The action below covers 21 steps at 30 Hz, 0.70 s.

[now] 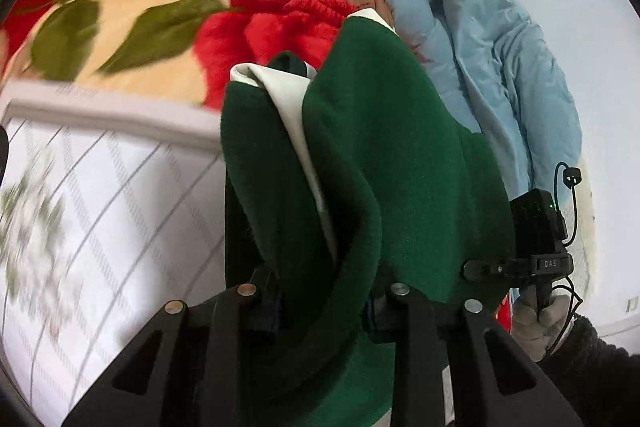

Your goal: Fold large clothes

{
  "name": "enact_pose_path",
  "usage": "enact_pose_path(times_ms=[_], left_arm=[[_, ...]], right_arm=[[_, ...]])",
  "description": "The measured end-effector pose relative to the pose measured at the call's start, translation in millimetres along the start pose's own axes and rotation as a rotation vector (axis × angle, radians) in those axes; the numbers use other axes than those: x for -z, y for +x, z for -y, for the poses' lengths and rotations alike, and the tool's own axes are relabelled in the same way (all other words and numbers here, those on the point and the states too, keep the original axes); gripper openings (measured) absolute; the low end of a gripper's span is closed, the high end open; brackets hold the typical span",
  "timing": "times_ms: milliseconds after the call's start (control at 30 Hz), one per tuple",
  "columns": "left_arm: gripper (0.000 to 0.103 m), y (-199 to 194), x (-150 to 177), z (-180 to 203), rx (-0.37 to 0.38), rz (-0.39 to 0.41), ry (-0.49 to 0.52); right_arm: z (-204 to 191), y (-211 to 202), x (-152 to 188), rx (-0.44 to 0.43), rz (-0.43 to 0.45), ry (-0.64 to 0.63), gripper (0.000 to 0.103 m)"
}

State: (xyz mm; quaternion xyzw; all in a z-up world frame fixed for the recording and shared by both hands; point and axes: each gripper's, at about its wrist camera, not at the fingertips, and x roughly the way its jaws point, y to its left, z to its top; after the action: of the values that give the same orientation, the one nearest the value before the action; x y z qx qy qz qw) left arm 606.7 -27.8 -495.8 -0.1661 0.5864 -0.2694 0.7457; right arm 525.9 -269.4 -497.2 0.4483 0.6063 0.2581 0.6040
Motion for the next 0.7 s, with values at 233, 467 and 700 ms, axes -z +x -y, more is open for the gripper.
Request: enact_pose_path(times_ms=[233, 467, 700], left_arm=[[0.025, 56, -38, -29, 0.001, -0.050, -0.037], [0.054, 97, -38, -78, -0.003, -0.127, -0.122], [0.061, 59, -28, -62, -0.196, -0.106, -0.102]], right_arm=[[17, 3, -112, 0.073, -0.027, 0.019, 0.038], [52, 32, -148, 0.187, -0.063, 0.086, 0.059], [26, 34, -112, 0.496, 0.005, 0.005, 0.103]])
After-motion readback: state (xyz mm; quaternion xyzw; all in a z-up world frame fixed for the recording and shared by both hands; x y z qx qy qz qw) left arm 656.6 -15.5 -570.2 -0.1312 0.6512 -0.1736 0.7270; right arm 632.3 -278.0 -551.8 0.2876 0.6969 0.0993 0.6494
